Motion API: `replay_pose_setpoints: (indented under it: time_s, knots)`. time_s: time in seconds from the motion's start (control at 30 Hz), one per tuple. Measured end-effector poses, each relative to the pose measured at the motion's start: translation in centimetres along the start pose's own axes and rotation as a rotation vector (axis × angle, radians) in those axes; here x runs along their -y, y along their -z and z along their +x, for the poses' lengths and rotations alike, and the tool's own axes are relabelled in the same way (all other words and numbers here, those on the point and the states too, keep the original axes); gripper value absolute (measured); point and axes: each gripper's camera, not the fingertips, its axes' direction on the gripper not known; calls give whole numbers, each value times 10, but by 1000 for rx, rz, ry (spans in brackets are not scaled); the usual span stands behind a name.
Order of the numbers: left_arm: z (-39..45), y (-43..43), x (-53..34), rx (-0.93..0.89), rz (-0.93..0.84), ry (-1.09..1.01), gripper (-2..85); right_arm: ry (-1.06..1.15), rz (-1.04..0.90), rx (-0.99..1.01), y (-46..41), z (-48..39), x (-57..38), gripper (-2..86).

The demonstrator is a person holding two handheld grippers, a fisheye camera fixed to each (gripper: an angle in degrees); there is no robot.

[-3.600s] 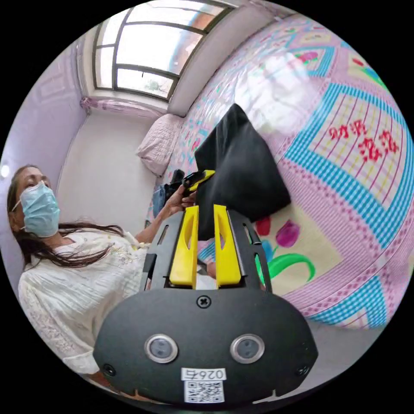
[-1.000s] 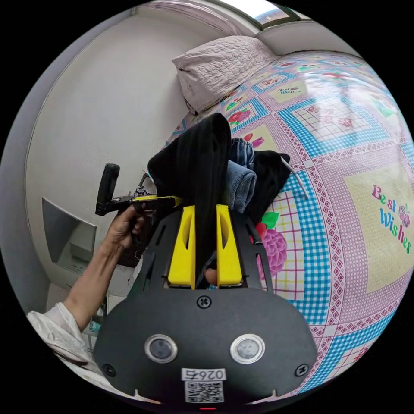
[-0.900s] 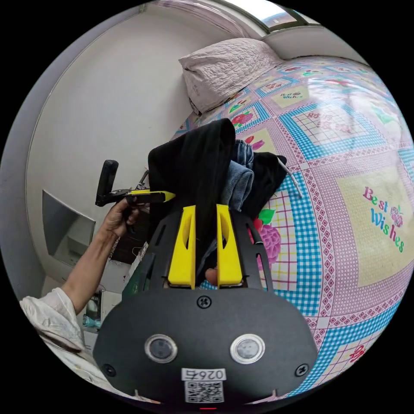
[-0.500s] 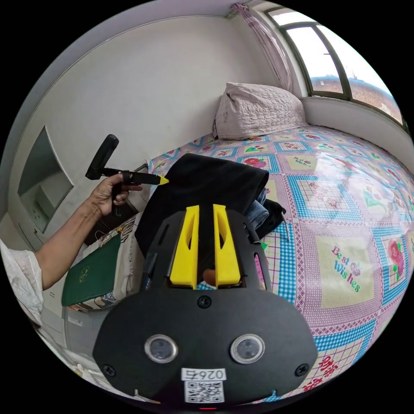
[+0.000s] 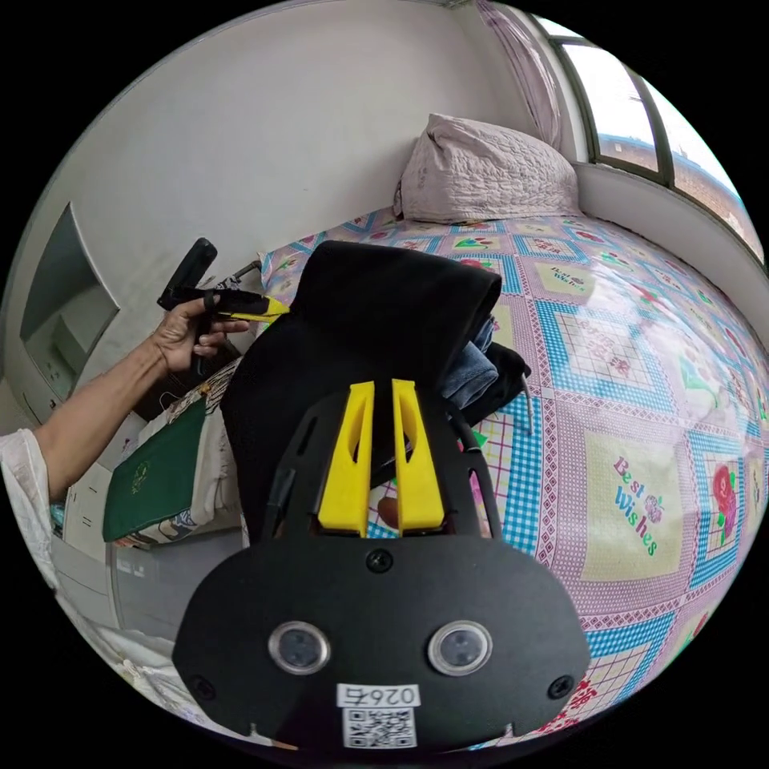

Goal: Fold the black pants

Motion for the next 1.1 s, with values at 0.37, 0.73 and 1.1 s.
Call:
replay_pose_setpoints:
  time_s: [0.37, 0.73, 1.1]
  knots:
    - [25, 21, -1, -230, 398, -145, 40, 55, 34, -9, 0, 6, 7, 14]
    - [-3, -41, 42, -36, 239, 40, -1, -72, 3, 102, 51, 66, -7, 40]
    - [-31, 6, -183, 376, 419, 282, 93, -487, -70, 531, 77, 123, -63, 109]
